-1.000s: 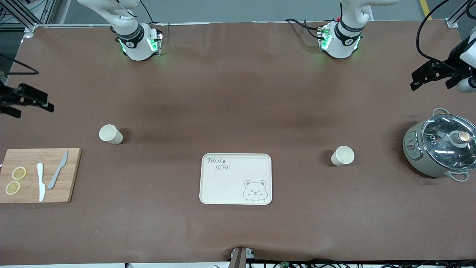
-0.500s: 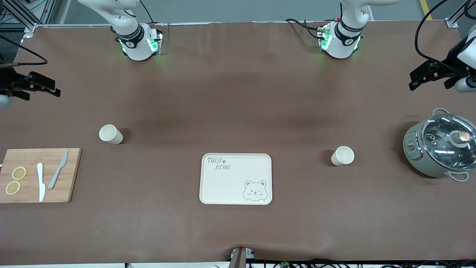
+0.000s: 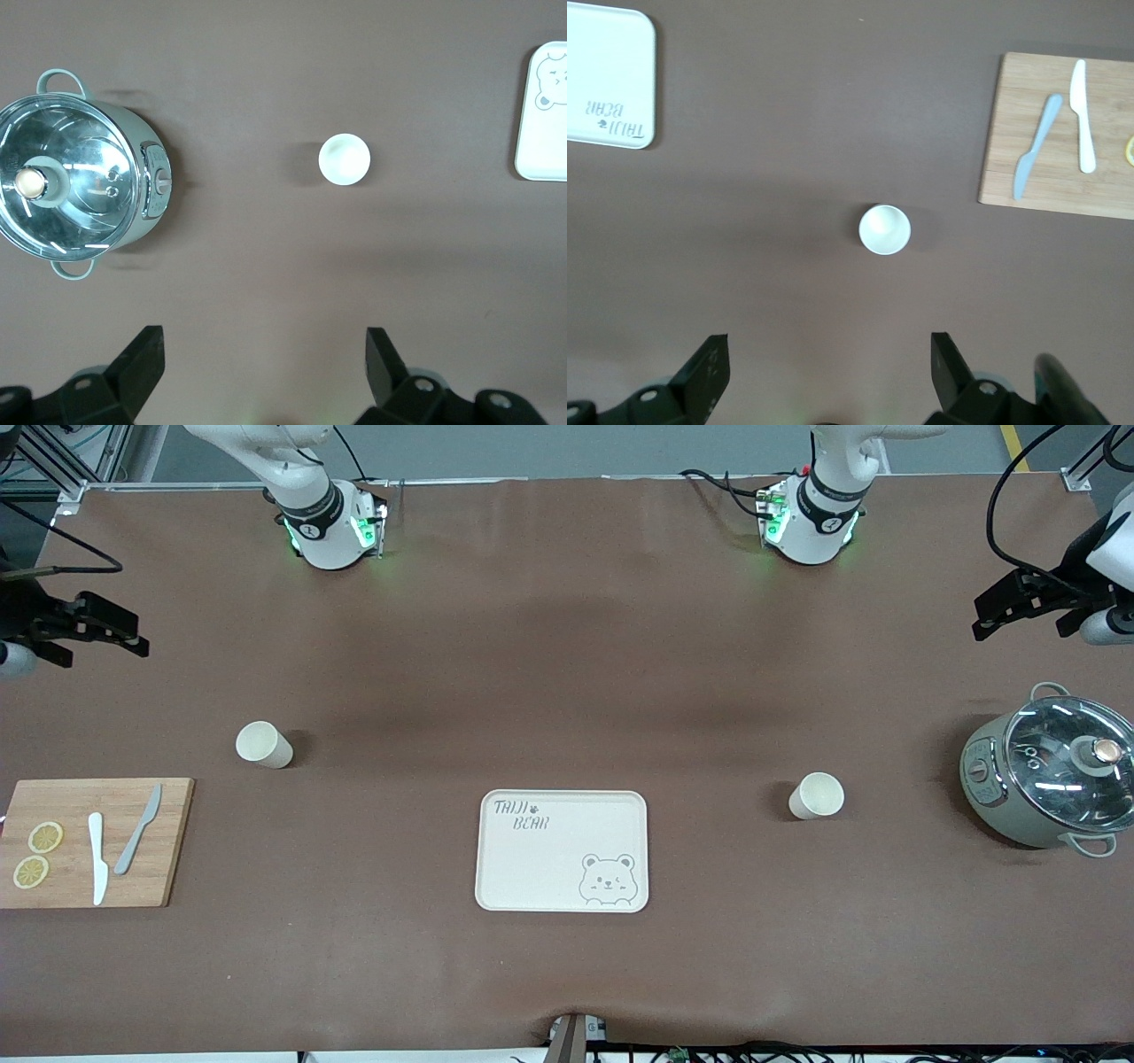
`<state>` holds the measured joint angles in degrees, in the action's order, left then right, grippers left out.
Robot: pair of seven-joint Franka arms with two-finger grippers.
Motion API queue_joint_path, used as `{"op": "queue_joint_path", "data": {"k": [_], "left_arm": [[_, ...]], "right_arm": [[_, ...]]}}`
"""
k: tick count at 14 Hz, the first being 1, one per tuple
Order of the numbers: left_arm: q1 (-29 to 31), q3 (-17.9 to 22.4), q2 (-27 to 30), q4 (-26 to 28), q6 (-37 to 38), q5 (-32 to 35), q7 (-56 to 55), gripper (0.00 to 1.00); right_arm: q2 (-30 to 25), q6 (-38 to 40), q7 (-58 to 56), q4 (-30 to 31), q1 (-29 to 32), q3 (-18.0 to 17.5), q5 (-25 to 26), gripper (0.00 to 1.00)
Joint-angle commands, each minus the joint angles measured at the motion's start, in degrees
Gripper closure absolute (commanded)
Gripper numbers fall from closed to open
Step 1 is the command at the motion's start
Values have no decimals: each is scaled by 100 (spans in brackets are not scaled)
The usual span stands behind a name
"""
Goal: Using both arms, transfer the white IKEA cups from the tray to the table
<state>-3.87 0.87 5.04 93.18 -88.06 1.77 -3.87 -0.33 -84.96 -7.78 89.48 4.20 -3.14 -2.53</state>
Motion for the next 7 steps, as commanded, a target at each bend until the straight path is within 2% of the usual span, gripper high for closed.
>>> {"op": "queue_joint_path", "data": {"k": [1, 3, 7], "left_arm": [[9, -26, 33, 16, -9, -98, -8, 0], [-8, -26, 15, 8, -9, -98, 0, 0], [18, -96, -29, -133, 26, -10, 62, 0]], "right_arm": [[-90, 14, 241, 17, -86, 15, 68, 0], [-81, 67, 250, 17, -77, 33, 68, 0], [-81, 76, 1024, 17, -95, 33, 86, 0]]}}
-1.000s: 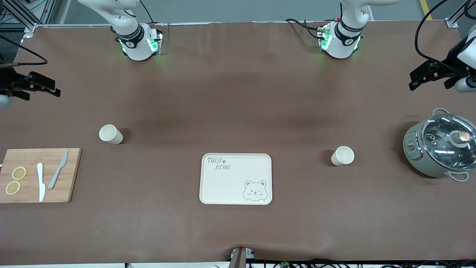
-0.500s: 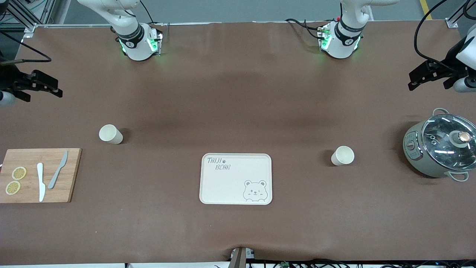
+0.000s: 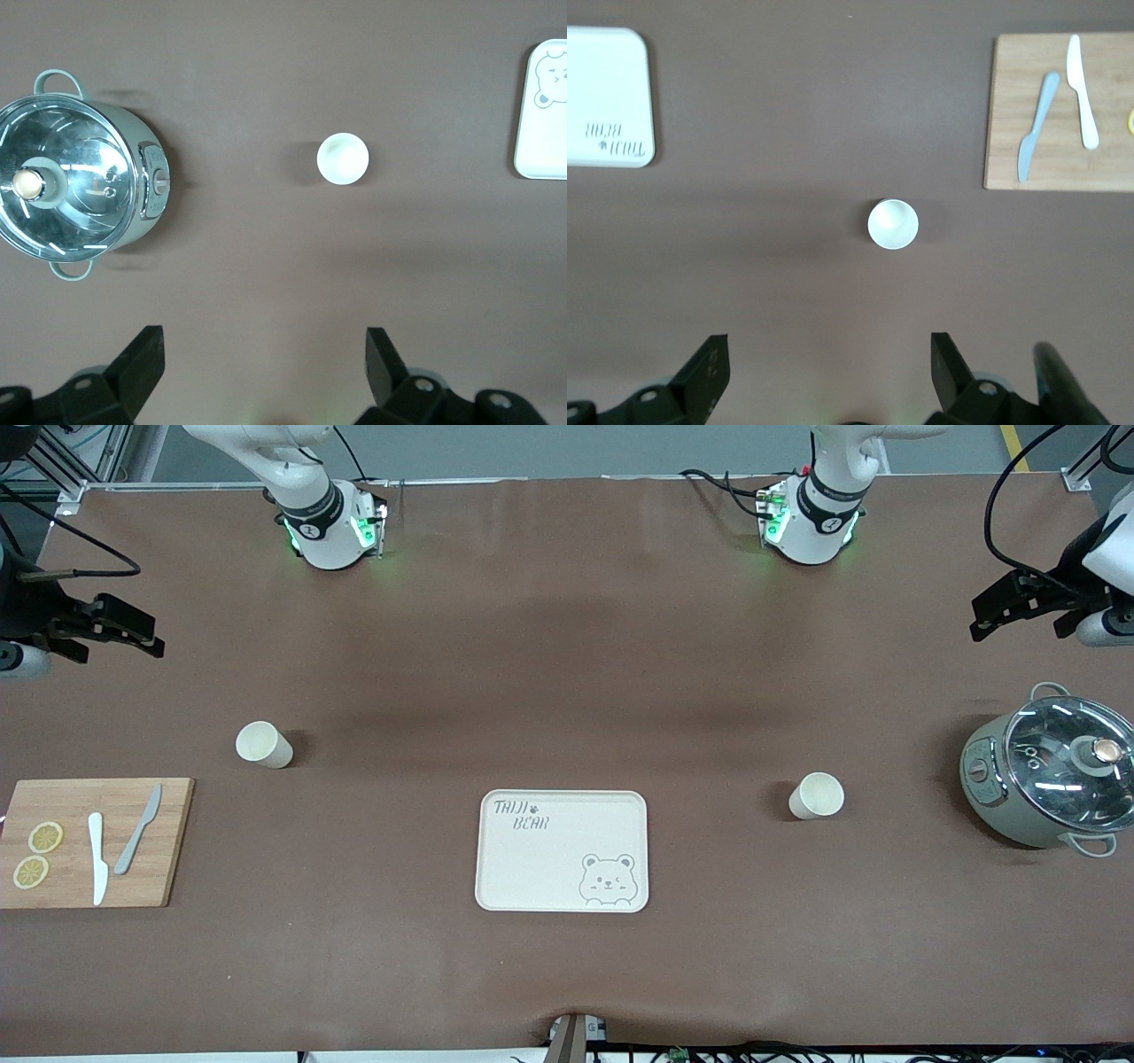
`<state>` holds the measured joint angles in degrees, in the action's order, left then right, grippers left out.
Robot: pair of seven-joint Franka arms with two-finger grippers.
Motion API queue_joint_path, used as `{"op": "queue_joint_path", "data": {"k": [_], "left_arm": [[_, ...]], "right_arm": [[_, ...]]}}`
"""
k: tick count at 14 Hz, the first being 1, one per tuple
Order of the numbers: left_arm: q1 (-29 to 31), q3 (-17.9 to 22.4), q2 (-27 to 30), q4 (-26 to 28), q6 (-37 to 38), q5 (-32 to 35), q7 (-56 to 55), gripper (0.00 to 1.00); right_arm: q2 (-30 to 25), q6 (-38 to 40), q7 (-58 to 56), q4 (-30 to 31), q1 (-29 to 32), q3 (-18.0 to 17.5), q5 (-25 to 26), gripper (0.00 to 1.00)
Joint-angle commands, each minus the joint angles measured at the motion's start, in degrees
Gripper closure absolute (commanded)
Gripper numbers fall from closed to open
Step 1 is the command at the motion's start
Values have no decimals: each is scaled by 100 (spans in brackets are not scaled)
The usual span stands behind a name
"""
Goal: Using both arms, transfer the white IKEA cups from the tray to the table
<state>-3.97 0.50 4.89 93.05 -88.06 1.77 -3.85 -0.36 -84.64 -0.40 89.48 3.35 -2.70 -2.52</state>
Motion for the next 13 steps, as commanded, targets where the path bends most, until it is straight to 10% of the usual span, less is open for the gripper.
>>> {"op": "queue_joint_path", "data": {"k": [1, 13], "left_arm": [[28, -59, -23, -146, 26, -10, 60, 0], [10, -68, -199, -225, 44, -89, -19, 0]], "right_arm": [[-78, 35, 286, 8, -10, -11, 120, 0], [-69, 35, 303, -36, 69, -2, 94, 0]]}}
